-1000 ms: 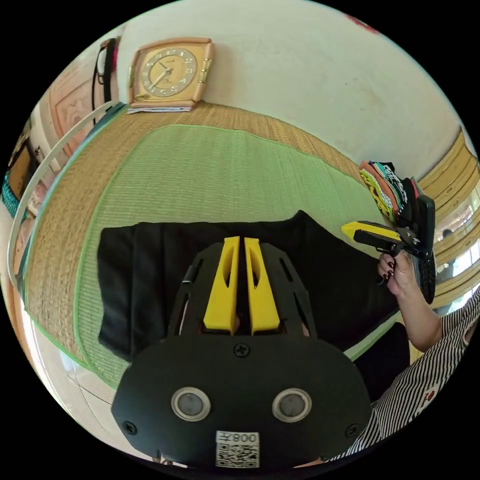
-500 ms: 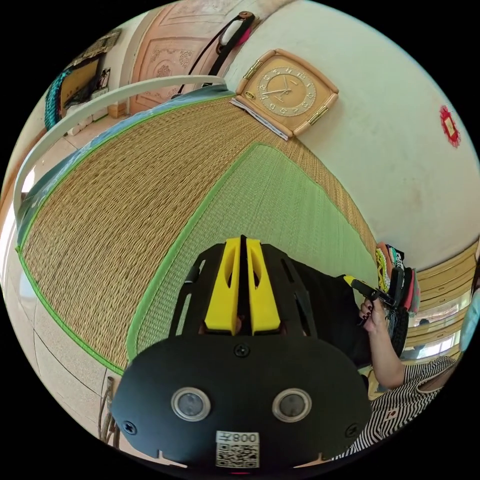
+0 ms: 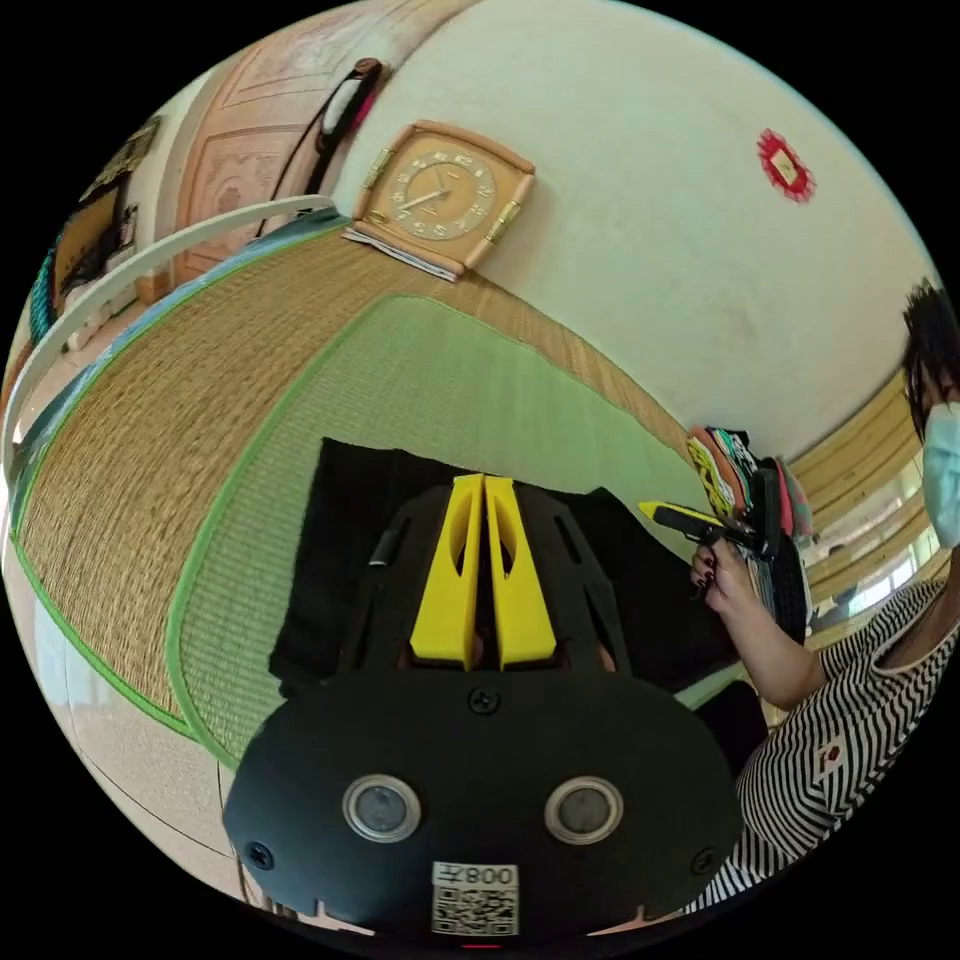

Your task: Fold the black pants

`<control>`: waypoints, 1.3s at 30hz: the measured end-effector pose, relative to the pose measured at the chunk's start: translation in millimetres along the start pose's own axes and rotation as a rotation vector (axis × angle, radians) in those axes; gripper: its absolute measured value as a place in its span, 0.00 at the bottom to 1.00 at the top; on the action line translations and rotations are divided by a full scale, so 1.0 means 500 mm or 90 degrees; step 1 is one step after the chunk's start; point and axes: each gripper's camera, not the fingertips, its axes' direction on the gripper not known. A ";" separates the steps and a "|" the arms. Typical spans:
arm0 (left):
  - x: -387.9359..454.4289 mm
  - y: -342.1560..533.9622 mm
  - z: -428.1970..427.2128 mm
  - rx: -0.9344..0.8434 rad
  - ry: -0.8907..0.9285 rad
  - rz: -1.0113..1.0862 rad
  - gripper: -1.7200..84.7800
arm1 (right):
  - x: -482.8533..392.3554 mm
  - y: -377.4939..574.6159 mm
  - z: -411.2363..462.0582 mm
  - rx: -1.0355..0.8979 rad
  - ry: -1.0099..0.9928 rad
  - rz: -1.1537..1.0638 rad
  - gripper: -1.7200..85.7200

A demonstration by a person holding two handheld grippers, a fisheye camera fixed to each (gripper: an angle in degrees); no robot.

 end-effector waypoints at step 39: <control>1.039 0.215 1.050 -0.412 0.277 0.565 0.11 | 0.216 1.015 -0.591 0.145 0.243 0.606 0.11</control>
